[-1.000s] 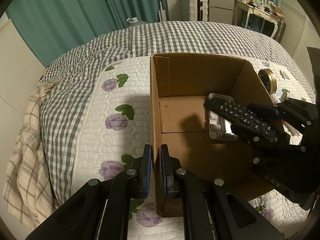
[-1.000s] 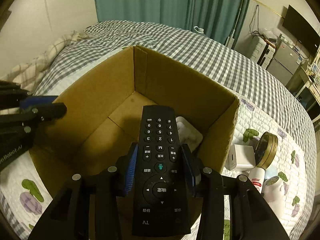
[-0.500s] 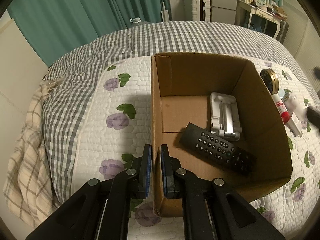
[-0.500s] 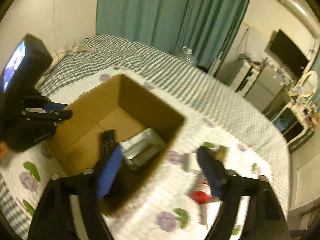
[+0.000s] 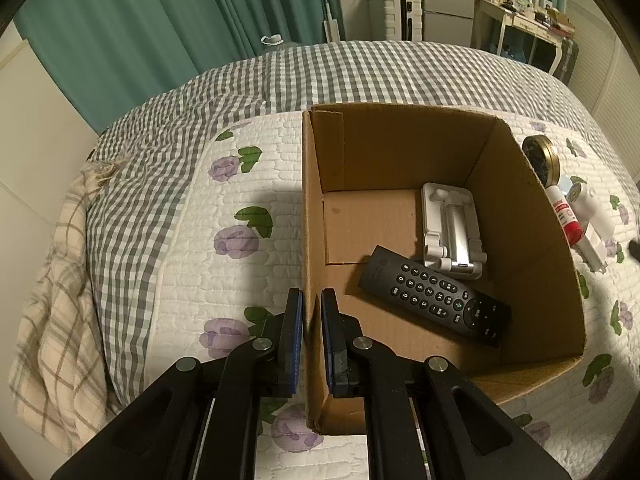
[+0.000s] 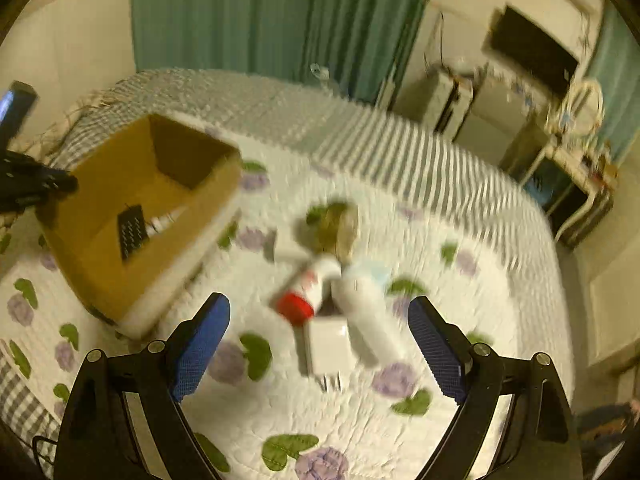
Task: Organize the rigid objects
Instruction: 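Move the right gripper to the white charger and grasp it, then carry the white charger into the box and release it, then move the right gripper to the white handheld device and grasp it, then carry the white handheld device into the box and release it, then move the right gripper to the red-capped white bottle and grasp it, then carry the red-capped bottle into the box and release it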
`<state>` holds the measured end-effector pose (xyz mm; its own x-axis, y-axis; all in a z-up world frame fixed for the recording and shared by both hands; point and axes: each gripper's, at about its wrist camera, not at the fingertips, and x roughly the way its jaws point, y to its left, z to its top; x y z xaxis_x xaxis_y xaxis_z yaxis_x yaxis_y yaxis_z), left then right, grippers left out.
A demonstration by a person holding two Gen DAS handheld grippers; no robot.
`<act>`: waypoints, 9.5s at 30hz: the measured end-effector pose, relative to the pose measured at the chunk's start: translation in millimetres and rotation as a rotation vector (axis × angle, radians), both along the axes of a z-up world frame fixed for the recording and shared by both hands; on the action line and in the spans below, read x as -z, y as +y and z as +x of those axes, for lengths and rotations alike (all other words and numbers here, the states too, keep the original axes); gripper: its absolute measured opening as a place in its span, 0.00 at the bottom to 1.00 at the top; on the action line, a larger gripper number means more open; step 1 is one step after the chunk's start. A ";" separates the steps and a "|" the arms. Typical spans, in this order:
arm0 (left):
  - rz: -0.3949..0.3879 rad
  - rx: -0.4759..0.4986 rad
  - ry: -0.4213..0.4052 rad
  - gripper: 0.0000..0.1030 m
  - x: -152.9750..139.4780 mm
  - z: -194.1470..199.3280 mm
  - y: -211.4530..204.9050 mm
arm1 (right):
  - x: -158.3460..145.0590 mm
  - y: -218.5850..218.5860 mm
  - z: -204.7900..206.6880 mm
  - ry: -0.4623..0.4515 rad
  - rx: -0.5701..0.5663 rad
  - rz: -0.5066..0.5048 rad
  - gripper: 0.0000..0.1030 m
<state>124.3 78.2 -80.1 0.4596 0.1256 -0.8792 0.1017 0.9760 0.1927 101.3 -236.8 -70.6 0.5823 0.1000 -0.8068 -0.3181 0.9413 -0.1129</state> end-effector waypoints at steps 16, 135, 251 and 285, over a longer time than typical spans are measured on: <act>-0.007 -0.004 -0.002 0.08 0.6 -0.4 0.1 | 87.4 -28.6 22.2 0.191 0.108 0.062 0.68; 0.009 -0.013 0.010 0.09 1.7 0.5 -3.0 | 92.0 -41.4 50.5 0.086 0.069 -0.063 0.71; -0.062 -0.016 -0.012 0.09 -0.6 -3.9 5.9 | 91.7 1.4 64.2 0.073 0.239 0.118 0.67; -0.065 -0.021 -0.014 0.07 -0.5 -3.4 6.5 | 75.5 -0.8 27.6 0.039 0.216 0.114 0.36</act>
